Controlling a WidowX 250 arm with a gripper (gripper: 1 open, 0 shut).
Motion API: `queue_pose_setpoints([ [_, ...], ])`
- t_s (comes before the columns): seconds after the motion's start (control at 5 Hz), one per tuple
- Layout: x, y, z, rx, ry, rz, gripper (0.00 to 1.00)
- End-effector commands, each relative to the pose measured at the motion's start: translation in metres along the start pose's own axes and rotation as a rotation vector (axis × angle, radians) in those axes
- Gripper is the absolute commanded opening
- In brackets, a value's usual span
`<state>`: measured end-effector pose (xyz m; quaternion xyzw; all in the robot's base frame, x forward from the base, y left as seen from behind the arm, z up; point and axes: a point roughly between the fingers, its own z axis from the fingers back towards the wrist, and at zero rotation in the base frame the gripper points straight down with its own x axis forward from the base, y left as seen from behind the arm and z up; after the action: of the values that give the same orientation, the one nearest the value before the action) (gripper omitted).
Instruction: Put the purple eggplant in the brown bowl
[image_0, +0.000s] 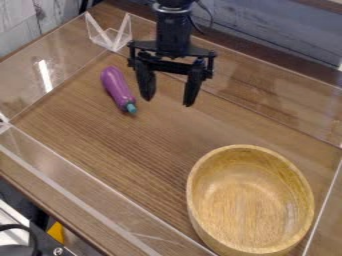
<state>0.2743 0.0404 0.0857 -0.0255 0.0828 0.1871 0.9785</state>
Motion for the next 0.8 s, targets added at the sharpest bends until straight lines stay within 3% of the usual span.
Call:
queue_pose_setpoints([
  [0.0,0.004,0.006,0.005,-0.016,-0.035,0.046,1.00],
  [0.6,0.015,0.029,0.001,-0.059,-0.075,0.204,1.00],
])
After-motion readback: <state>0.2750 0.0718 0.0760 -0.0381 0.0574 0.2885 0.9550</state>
